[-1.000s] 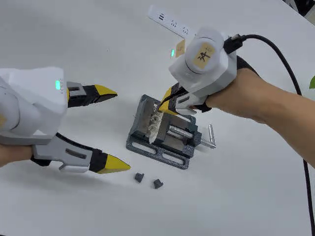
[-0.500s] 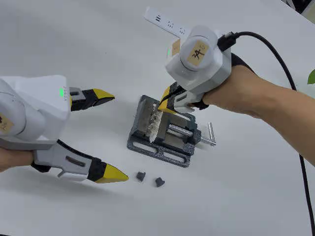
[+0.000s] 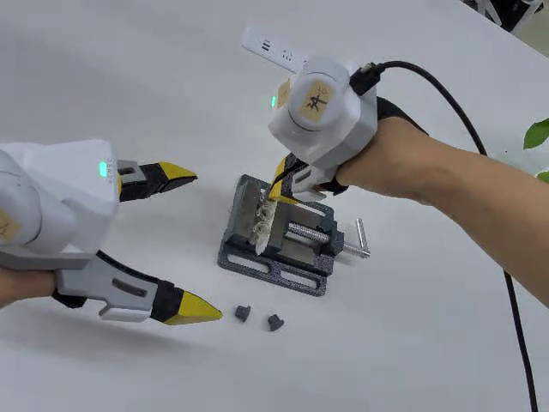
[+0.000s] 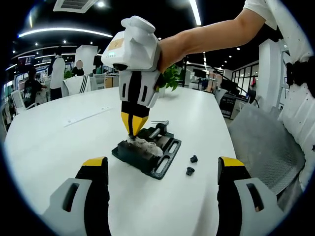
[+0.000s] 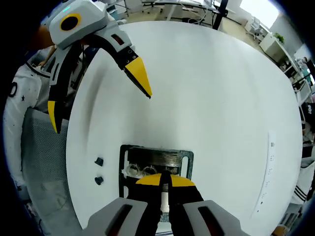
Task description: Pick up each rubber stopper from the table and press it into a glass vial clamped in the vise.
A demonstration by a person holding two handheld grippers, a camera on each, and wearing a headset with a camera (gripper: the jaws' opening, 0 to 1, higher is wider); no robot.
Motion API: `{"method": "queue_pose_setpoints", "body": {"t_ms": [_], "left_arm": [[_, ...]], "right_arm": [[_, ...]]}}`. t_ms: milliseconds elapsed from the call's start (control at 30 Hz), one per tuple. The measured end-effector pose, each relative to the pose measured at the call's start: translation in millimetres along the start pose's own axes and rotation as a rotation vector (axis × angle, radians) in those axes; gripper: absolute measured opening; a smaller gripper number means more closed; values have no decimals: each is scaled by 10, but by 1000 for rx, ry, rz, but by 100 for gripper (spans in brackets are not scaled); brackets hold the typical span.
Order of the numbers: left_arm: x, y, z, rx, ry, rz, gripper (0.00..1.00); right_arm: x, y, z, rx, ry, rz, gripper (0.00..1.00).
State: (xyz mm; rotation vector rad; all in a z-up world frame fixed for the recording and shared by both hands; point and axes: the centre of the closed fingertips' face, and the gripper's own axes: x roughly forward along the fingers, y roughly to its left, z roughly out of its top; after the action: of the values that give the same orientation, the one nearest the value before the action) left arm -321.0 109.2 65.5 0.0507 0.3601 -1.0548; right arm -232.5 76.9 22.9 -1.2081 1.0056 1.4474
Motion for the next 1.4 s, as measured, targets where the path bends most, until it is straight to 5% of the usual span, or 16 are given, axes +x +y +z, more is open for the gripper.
{"method": "queue_pose_setpoints", "body": {"t_ms": [233,500,967,1067,1400], "left_arm": [[-2,-37,9,0,8,-5,91],[-62,-30,22,10,25,7,91],[-111,-72,27,13,40,19,91],[-126,-85,21,16,47,20,91],[-122,-147,16,31,70,6,89]], "right_arm": [[-13,-5,-17,11,-4,3,0],[-41,1,-25,90,-109,-16,0],[-40,-8,-22,88,-128,-33,0],[-74,-23,-19,103,-145,-42,8],[-325,25,-6,162,-246,-85,9]]}}
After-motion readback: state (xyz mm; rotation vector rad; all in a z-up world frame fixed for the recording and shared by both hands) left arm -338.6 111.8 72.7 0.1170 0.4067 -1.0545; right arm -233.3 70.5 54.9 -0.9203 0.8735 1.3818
